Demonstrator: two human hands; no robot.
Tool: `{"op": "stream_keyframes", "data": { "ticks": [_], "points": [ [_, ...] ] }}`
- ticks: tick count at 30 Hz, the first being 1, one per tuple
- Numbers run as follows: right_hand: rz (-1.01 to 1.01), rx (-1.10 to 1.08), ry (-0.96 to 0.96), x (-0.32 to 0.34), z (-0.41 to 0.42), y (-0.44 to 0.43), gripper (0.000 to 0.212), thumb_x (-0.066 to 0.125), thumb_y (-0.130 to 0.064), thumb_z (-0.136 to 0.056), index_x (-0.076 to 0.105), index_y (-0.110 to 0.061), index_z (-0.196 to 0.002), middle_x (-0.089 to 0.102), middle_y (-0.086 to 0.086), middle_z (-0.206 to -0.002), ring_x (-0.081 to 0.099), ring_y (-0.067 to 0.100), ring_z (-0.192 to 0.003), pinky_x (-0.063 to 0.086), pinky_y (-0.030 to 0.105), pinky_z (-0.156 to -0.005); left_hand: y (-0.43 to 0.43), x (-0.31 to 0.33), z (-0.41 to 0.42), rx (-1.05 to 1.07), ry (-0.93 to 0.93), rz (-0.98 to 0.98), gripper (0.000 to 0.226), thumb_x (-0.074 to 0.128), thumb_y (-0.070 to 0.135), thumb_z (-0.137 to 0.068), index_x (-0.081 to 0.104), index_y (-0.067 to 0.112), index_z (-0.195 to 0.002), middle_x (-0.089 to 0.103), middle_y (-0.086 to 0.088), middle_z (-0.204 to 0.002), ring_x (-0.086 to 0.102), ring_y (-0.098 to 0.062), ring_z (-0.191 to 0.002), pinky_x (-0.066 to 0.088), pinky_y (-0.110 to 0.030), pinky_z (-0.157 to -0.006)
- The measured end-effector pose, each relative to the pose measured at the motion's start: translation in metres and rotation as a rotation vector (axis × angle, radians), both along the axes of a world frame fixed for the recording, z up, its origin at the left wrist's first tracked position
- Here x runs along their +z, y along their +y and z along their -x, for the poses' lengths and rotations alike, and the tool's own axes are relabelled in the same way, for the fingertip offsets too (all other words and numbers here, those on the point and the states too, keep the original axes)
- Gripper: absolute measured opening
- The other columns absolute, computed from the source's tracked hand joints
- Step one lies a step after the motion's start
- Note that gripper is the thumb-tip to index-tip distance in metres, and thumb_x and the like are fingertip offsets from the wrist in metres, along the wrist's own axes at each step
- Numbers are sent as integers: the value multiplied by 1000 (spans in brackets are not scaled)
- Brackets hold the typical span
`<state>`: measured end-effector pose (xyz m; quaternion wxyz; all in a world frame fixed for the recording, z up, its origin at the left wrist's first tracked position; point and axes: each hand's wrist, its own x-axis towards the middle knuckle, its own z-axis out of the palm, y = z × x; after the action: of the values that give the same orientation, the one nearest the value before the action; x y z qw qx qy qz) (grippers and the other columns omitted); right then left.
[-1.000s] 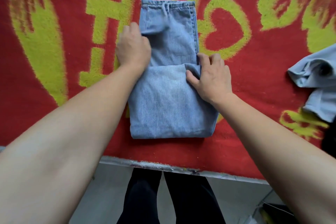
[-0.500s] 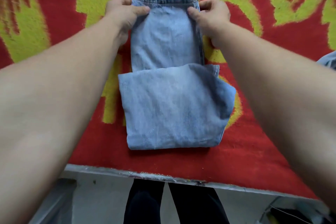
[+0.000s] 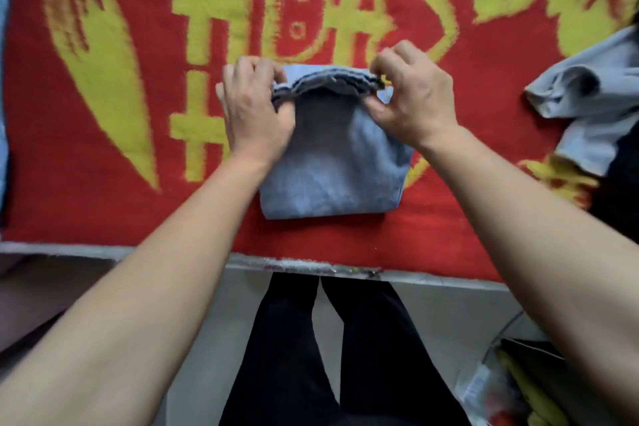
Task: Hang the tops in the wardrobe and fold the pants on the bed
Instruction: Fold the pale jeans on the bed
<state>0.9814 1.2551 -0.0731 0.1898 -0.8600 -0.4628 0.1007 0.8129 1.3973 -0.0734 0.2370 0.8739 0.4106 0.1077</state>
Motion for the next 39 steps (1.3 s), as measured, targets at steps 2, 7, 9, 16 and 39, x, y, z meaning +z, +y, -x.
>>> {"op": "stream_keyframes", "data": {
  "ticks": [2,7,9,16,39],
  "points": [
    [55,96,-82,-8,30,-36,18,67,-31,-75,61,-18,-86,62,3,-90,59,29,-83,43,35,-55,-27,-5,35,-104,42,-9,24,54,12,-65,59,14,-88,60,-7,-98,50,-31,-96,34,-40,-79],
    [257,242,-59,-44,79,-87,21,53,-15,-86,70,-8,-98,70,11,-112,62,37,-87,52,46,-71,-76,-33,97,-386,282,62,29,65,3,-71,66,11,-99,62,-7,-127,54,-35,-116,42,-45,-87],
    [255,150,12,-47,88,-84,26,52,-20,-87,70,-8,-102,68,9,-119,60,37,-96,50,47,-83,-81,-37,100,-326,279,164,29,59,12,-84,66,11,-112,55,-6,-141,46,-30,-132,39,-46,-98],
    [232,-461,212,-35,108,-73,57,58,-47,-94,51,-15,-140,41,12,-152,37,31,-140,26,44,-115,-74,-35,77,257,128,309,43,70,39,-86,55,9,-113,52,-12,-120,48,-31,-116,37,-38,-95],
    [-28,-625,713,2,103,-58,93,83,-41,-74,37,-21,-153,41,-2,-156,39,15,-142,30,30,-117,-68,7,88,570,-165,656,51,86,31,-72,56,11,-107,67,-6,-108,65,-23,-99,53,-40,-91]
  ]
}}
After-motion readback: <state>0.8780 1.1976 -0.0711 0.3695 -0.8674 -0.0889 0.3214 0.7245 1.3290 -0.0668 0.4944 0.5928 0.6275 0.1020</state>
